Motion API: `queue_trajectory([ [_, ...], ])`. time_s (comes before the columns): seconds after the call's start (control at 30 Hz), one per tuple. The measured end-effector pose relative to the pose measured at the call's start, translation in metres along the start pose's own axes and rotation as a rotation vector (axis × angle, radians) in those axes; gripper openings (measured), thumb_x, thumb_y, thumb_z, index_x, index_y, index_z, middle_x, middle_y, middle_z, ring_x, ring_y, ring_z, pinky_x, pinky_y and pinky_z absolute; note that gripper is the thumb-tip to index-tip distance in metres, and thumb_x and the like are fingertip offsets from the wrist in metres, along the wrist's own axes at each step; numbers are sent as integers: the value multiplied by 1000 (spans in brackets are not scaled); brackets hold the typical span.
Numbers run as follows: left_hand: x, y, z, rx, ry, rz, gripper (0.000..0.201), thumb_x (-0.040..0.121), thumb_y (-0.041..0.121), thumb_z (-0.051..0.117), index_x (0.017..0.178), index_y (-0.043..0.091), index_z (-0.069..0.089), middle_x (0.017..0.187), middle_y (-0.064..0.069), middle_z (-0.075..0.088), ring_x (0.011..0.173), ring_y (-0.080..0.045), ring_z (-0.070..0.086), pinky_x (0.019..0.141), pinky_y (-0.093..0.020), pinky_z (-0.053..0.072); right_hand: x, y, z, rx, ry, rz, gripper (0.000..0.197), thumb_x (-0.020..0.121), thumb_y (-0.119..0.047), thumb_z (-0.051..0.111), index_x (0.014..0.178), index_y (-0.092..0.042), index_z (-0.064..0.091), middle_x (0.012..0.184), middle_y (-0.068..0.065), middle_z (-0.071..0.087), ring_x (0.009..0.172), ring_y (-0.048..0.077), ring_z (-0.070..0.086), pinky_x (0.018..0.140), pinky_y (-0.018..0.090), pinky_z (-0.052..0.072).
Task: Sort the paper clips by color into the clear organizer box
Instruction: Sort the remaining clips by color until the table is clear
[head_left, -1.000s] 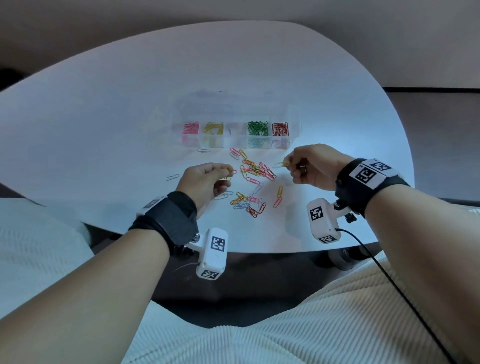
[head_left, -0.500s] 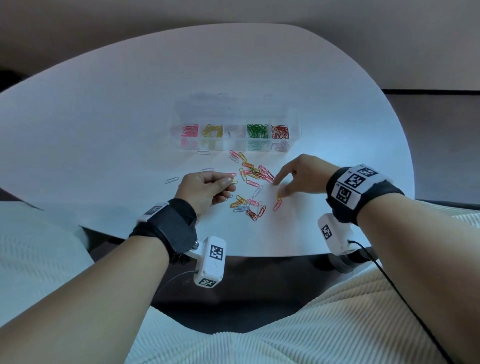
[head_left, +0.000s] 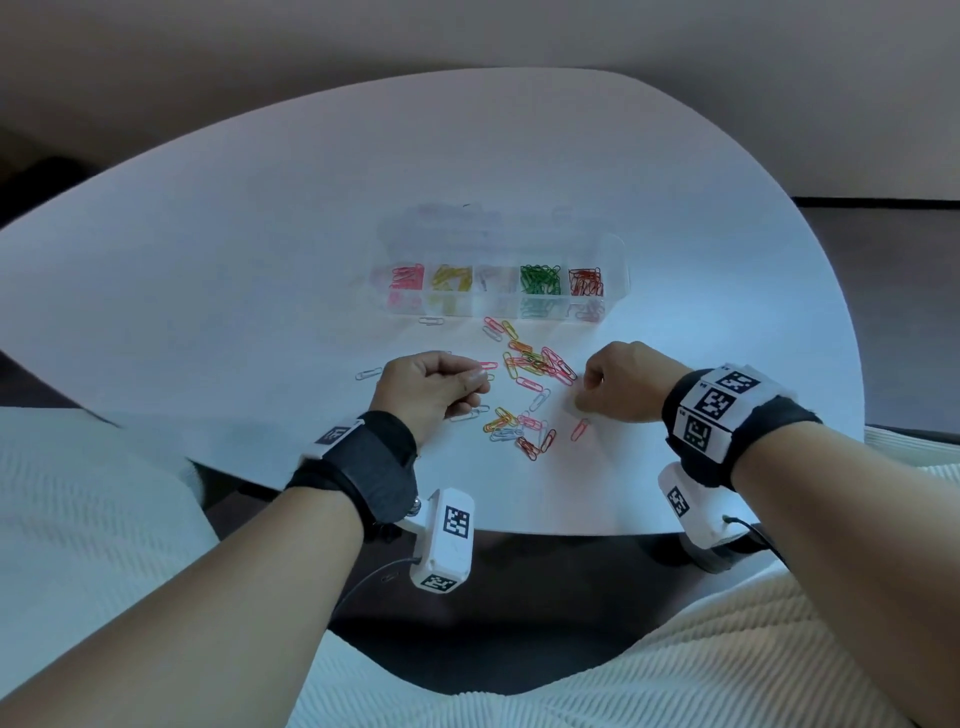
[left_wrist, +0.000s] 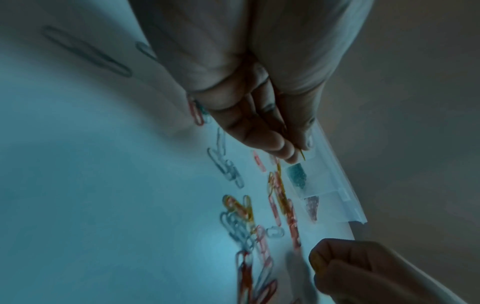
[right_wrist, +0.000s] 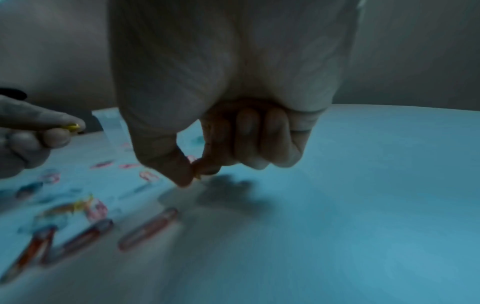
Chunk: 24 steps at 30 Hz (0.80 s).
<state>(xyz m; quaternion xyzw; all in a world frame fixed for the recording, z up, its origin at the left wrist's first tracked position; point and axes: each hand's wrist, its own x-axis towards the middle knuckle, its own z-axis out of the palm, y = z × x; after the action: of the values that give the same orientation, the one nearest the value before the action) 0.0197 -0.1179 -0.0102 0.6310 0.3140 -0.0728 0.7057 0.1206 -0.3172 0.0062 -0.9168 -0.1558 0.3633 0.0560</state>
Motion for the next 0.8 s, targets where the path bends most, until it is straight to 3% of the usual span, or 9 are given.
queue_trajectory([
  [0.1, 7, 21, -6, -10, 76, 85, 5, 81, 1, 73, 83, 1, 68, 66, -7, 71, 52, -12, 59, 53, -18, 52, -5, -15, -18, 398, 2, -34, 23, 93, -17, 44, 70, -13, 47, 62, 0, 40, 57, 18, 36, 48, 25, 26],
  [0.17, 16, 37, -12, 9, 125, 146, 5, 81, 5, 74, 80, 4, 69, 66, -6, 69, 51, -11, 56, 52, -19, 50, -9, -28, -32, 771, 25, -50, 33, 90, -13, 42, 60, -20, 34, 56, -1, 27, 50, 16, 17, 46, 23, 16],
  [0.23, 23, 51, -19, 32, 169, 192, 6, 81, 9, 75, 80, 5, 70, 66, -5, 67, 49, -9, 53, 51, -18, 47, -10, -40, -41, 995, 18, -67, 42, 93, -13, 44, 56, -24, 26, 52, -3, 21, 47, 14, 12, 44, 21, 12],
  [0.37, 36, 68, -29, 69, 205, 242, 11, 82, 9, 74, 87, 0, 71, 66, -6, 64, 49, -7, 51, 52, -16, 46, 1, -61, -52, 1266, -8, -71, 33, 92, -7, 46, 64, -19, 31, 53, 2, 30, 44, 16, 21, 42, 23, 17],
  [0.43, 43, 73, -33, 86, 198, 256, 2, 83, 5, 72, 84, 3, 72, 67, -9, 63, 53, -11, 51, 57, -19, 47, 8, -74, -56, 1343, -11, -40, 26, 90, -1, 45, 69, -15, 38, 57, 4, 37, 45, 16, 29, 42, 23, 24],
  [0.57, 55, 73, -38, 120, 205, 264, 9, 84, 1, 70, 88, 8, 72, 71, -9, 66, 66, -18, 55, 69, -24, 53, 23, -104, -62, 1434, 40, 61, 15, 90, 0, 47, 77, -7, 48, 65, 7, 41, 52, 17, 37, 48, 26, 31],
  [0.67, 61, 70, -39, 132, 210, 247, 12, 82, 2, 72, 91, 10, 74, 83, -14, 71, 71, -17, 62, 79, -27, 57, 35, -120, -71, 1572, 2, 74, 9, 93, -12, 54, 91, -3, 52, 82, 12, 48, 67, 22, 50, 62, 26, 48],
  [0.73, 65, 70, -39, 112, 220, 234, 12, 82, 1, 72, 90, 10, 74, 82, -13, 72, 70, -17, 63, 83, -30, 58, 43, -124, -74, 1628, -50, 111, 37, 92, -26, 61, 113, 2, 52, 109, 18, 55, 89, 27, 58, 83, 30, 55],
  [0.8, 68, 70, -38, 88, 227, 220, 14, 82, -2, 70, 87, 10, 73, 78, -11, 70, 71, -19, 63, 84, -31, 58, 47, -126, -73, 1635, -129, 108, 66, 92, -38, 61, 136, 6, 38, 140, 23, 43, 115, 29, 54, 100, 35, 48],
])
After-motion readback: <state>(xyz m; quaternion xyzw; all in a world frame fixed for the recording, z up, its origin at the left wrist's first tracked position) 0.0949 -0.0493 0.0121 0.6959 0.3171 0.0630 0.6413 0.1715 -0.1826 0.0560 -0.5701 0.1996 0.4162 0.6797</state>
